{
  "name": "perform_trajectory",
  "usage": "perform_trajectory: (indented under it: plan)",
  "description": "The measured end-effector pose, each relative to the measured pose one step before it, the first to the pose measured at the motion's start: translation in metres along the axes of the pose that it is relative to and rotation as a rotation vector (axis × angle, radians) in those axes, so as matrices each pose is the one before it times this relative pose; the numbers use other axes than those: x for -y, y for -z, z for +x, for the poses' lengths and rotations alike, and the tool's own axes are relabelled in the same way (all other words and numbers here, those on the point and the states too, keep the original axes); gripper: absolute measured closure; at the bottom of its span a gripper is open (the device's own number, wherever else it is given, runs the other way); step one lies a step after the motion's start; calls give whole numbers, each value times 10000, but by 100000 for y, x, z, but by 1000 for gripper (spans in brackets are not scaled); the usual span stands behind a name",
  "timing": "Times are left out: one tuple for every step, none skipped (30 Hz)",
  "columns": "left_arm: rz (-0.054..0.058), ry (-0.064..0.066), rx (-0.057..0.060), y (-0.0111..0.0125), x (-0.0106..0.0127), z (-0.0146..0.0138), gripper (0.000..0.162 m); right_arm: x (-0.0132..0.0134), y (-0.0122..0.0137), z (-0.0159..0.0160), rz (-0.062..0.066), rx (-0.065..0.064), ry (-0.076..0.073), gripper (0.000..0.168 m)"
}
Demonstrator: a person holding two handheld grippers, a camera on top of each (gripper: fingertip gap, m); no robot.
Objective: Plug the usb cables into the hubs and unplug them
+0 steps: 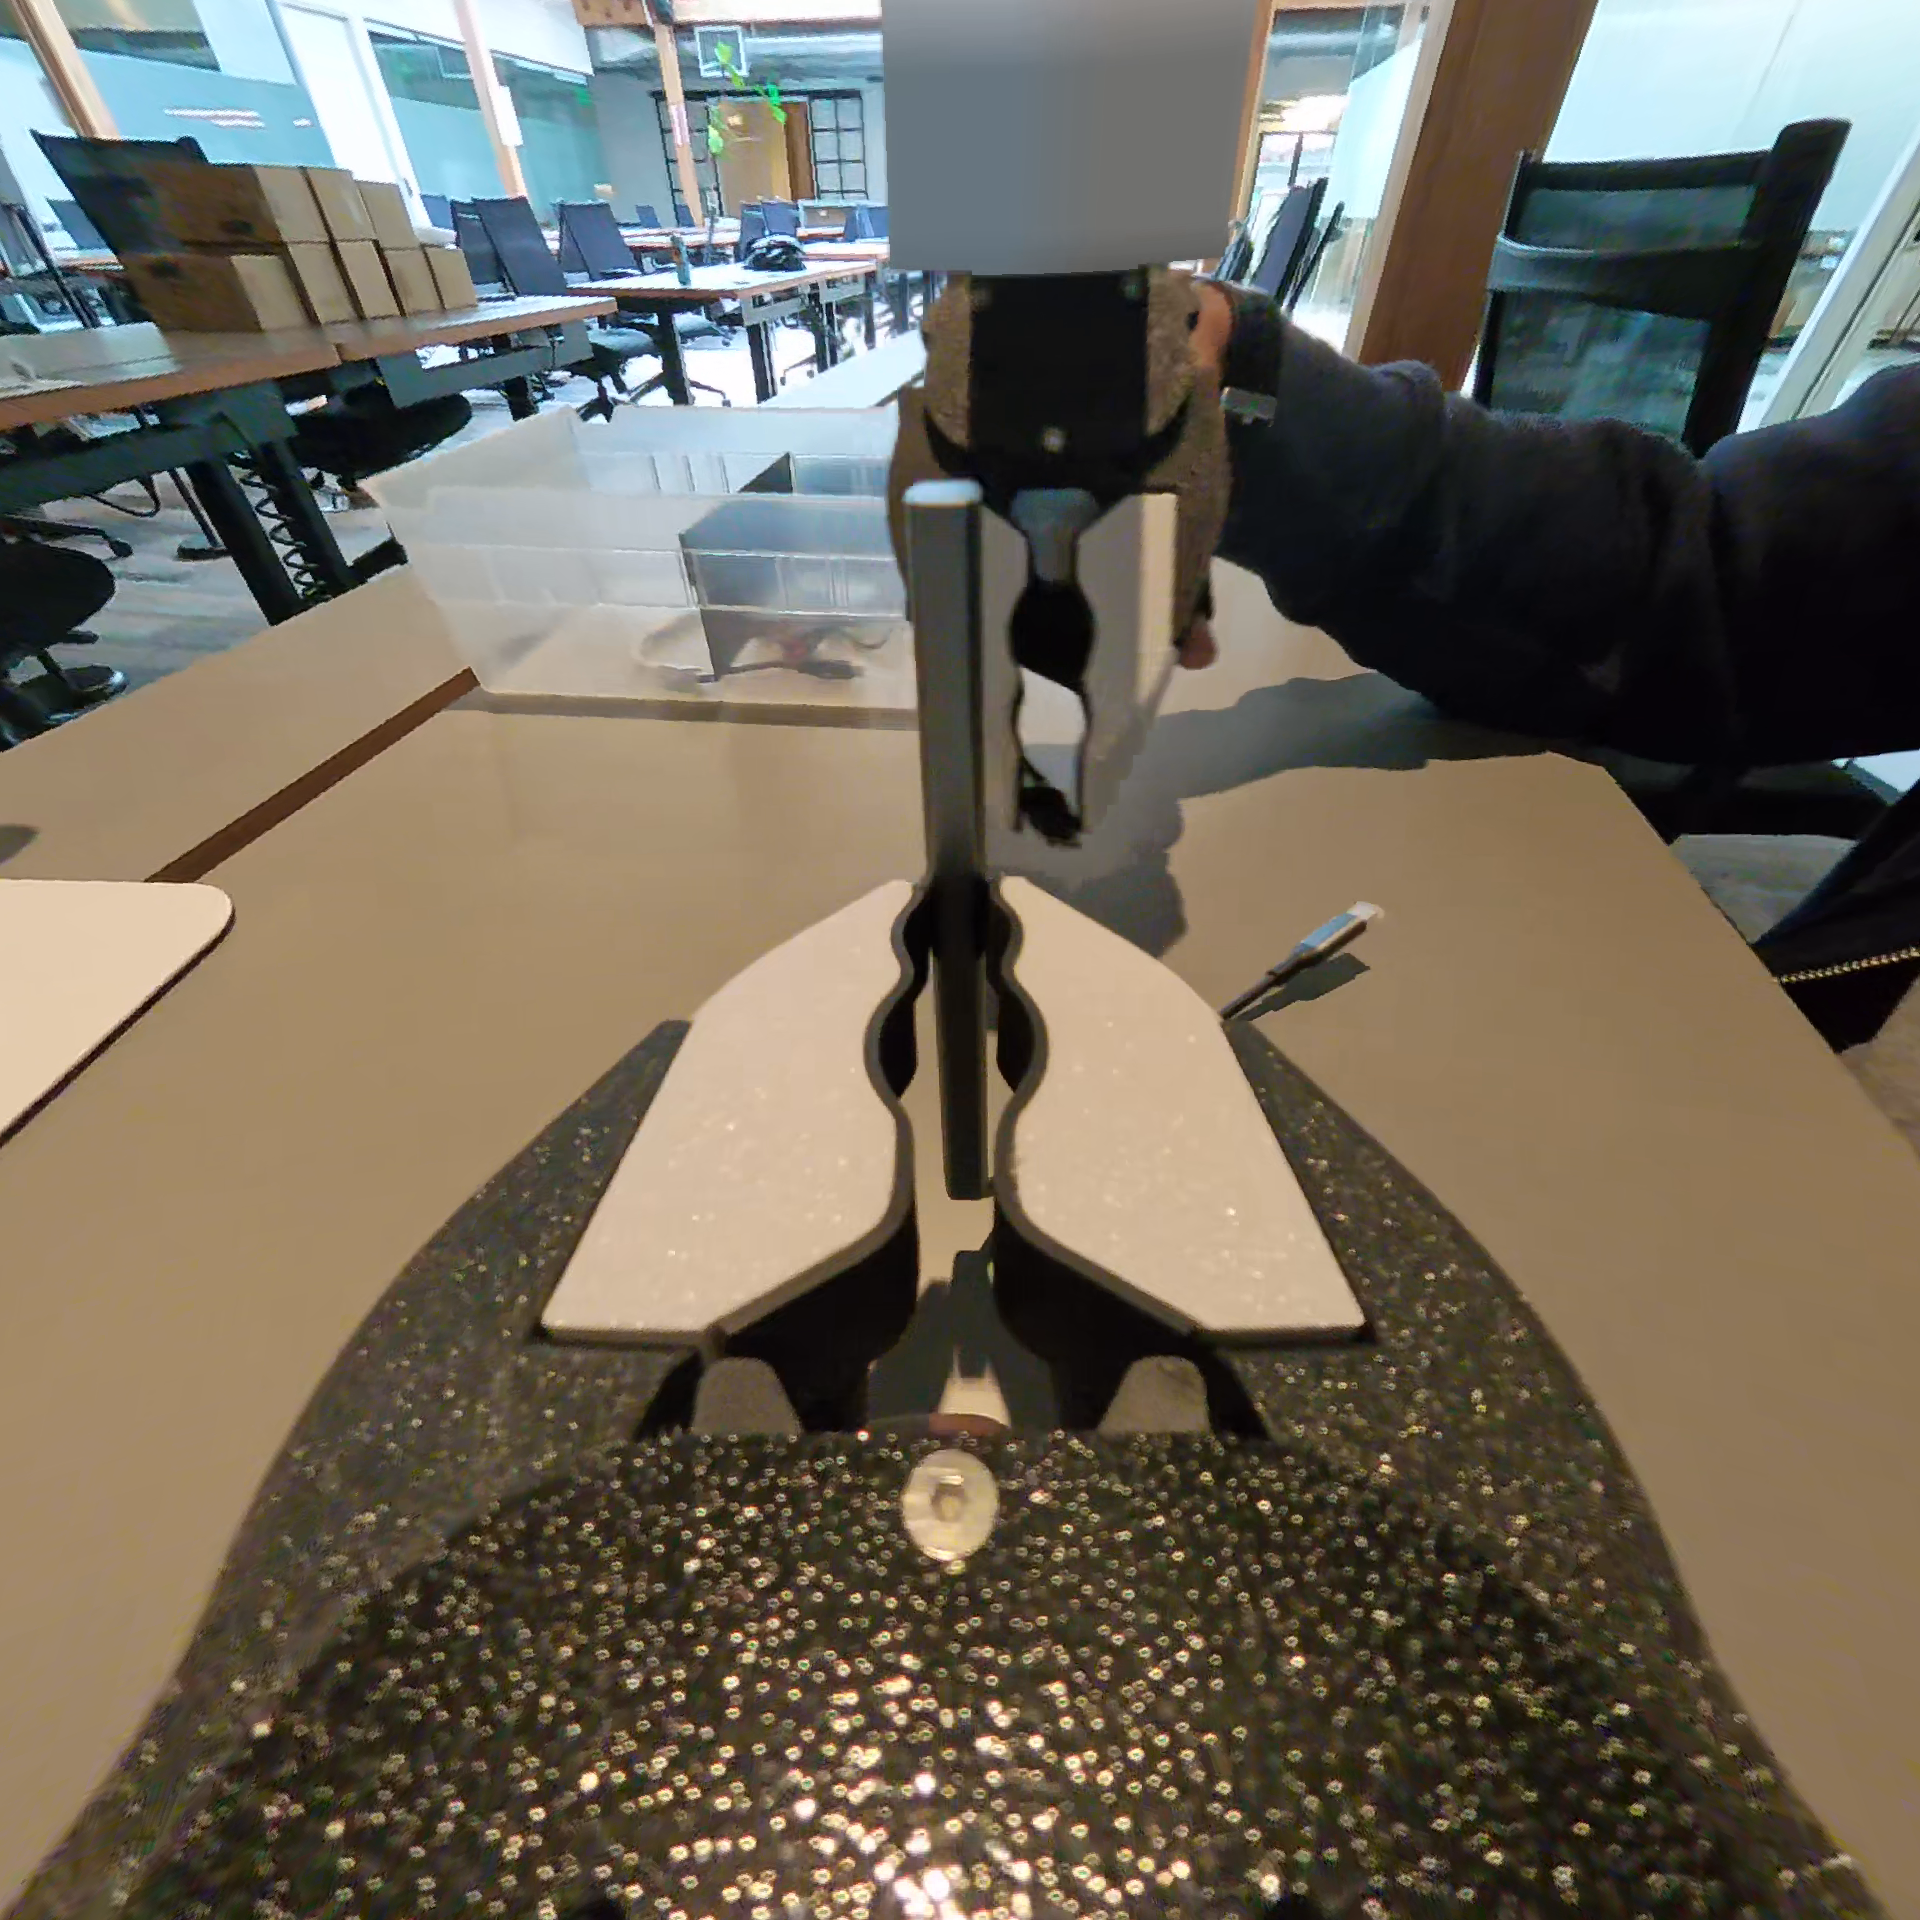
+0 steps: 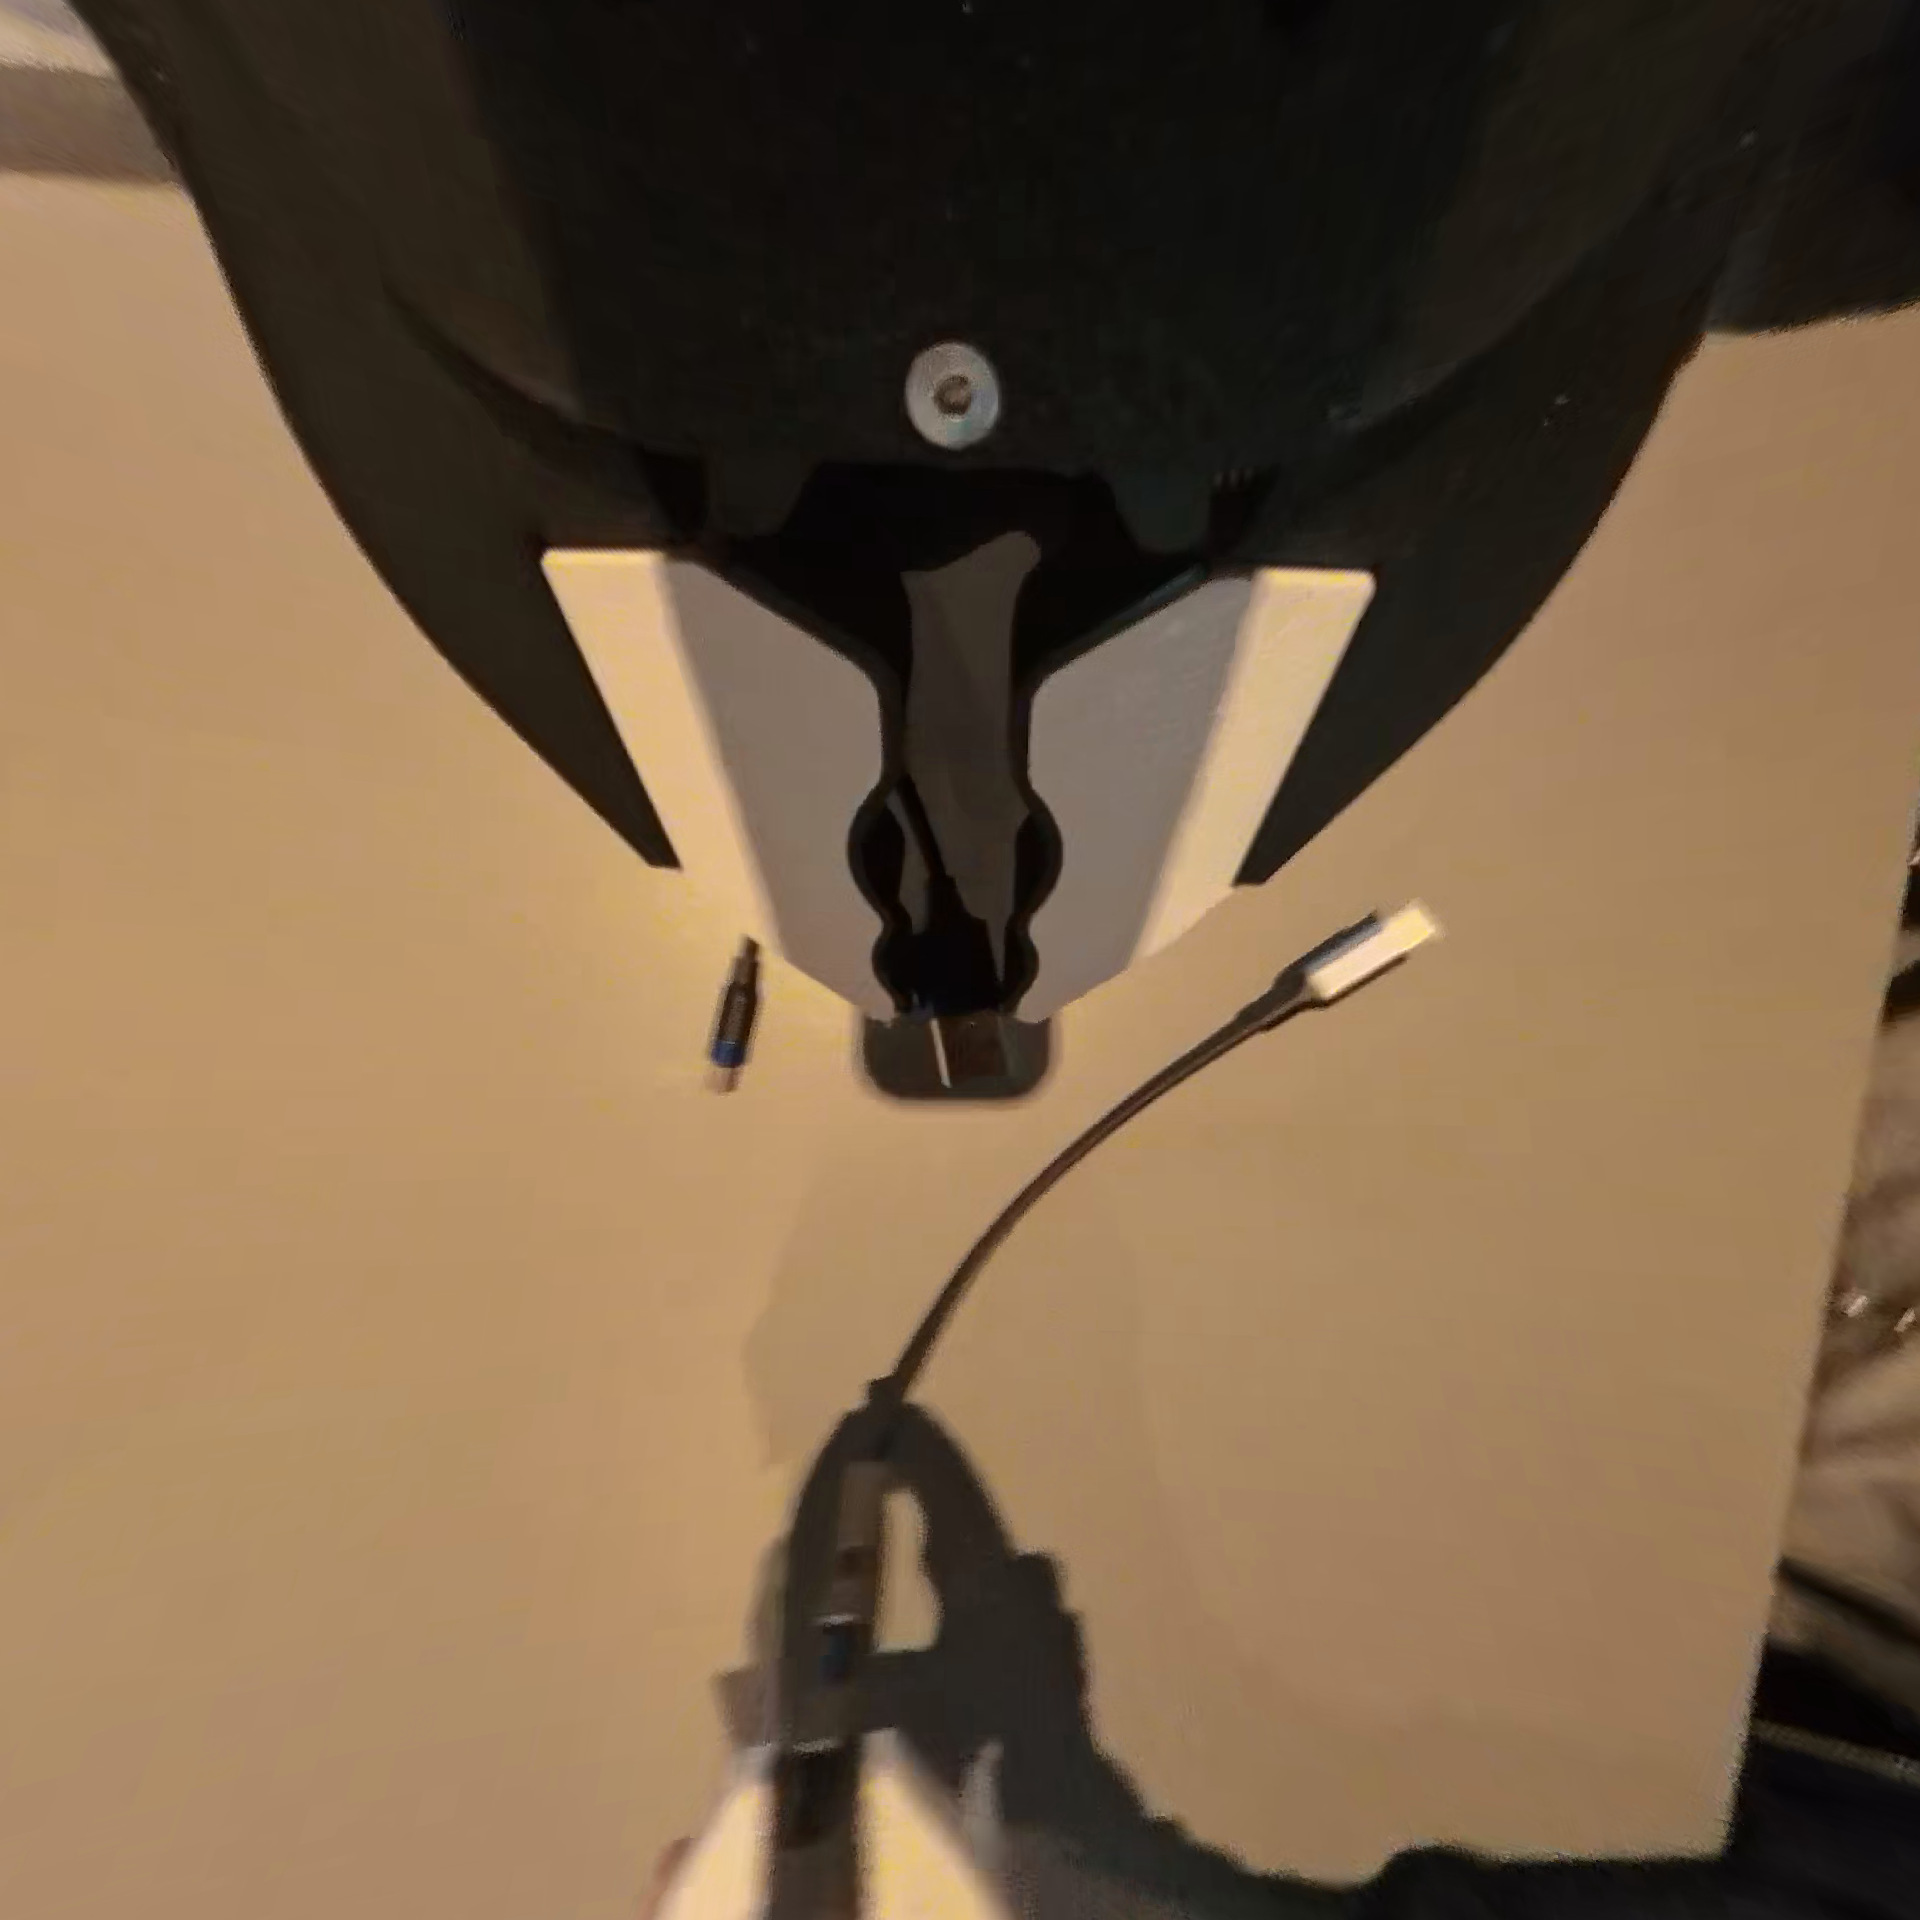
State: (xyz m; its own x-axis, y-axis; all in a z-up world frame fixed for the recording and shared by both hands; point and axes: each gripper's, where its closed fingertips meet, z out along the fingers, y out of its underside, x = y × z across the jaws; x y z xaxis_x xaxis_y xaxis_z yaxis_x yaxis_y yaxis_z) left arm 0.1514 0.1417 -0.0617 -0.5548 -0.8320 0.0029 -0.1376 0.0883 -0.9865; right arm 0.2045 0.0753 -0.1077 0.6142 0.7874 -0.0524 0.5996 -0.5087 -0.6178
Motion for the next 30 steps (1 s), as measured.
perform_trajectory:
  plan:
    - [-24, 2, 14, -57, -70, -25, 153, -214, -202, -858, -183, 357, 262, 152]
    - [-22, -12, 17, -41, -49, -6, 153, -160, -186, -710, -167, 289, 207, 152]
    - [-6, -5, -6, -34, -1, 27, 153, -69, -135, -502, -113, 193, 165, 152]
    - [15, -1, -7, -5, 39, 22, 153, 78, -65, -316, -19, 100, 135, 156]
    - [20, 2, 8, 1, 34, -11, 153, 190, 20, -238, 70, 83, 96, 155]
    - [8, 7, 12, 1, 19, -18, 153, 254, 82, -204, 131, 89, 66, 153]
    - [-6, 1, 17, 4, -8, -22, 153, 244, 138, -145, 149, 71, 47, 150]
    - [0, -2, 13, 10, 9, -13, 153, 180, 164, -16, 136, -10, 38, 145]
    - [12, 8, 4, -2, 25, -8, 153, 149, 185, 281, 123, -182, 43, 140]
    - [8, 6, 5, -11, 12, 6, 153, 134, 192, 665, 124, -393, 28, 139]
    - [-7, -1, 4, -14, -6, 6, 153, 77, 175, 917, 105, -495, -54, 139]
    - [-13, -9, -1, -20, -12, 22, 153, -79, 43, 998, 10, -490, -146, 139]
    - [-10, -9, -8, -23, -8, 32, 153, -265, -116, 1104, -129, -557, -134, 139]
    - [-1, -7, 2, -31, -7, 20, 153, -391, -280, 1083, -215, -588, -45, 139]
    - [0, -3, 8, -19, 3, -2, 153, -401, -447, 846, -233, -481, 20, 139]
    - [-10, 5, 4, -18, -29, -4, 153, -357, -546, 531, -215, -317, 44, 139]
    - [-18, -1, 8, -16, -29, -6, 153, -302, -579, 280, -184, -183, 47, 139]
    - [-17, -2, 3, -13, -38, -8, 153, -296, -571, 158, -173, -111, 47, 139]
    - [-8, 8, -6, -7, -19, -5, 153, -257, -527, 123, -143, -81, 42, 140]
    - [1, 7, 4, -7, -17, -15, 153, -184, -471, 68, -81, -37, 9, 140]
    - [3, 6, 0, -12, -5, -1, 153, -143, -412, -10, -29, 26, -28, 140]
    - [0, 6, -10, -8, 1, 11, 153, -107, -357, -107, 3, 94, -49, 140]
    - [-4, 1, -4, -13, -12, 9, 153, -119, -287, -149, 9, 127, -65, 140]
    - [-5, -2, 4, -15, -3, 4, 153, -127, -228, -75, 12, 94, -78, 140]
    - [-4, 0, -4, -16, -2, 16, 153, -144, -210, -2, 0, 51, -90, 141]
    - [0, -5, -1, -14, 12, 22, 153, -167, -186, 23, -13, 41, -97, 141]
    - [2, -16, 5, -21, 16, 16, 153, -124, -194, -17, 14, 65, -95, 140]
    - [-4, -13, -3, -22, 9, 36, 153, 54, -124, -37, 135, 84, -121, 142]
    - [-9, -12, -12, -27, 5, 43, 153, 65, -97, -51, 111, 98, -144, 142]
    - [-12, -18, 1, -24, -10, 36, 153, 45, -87, -38, 72, 88, -135, 145]
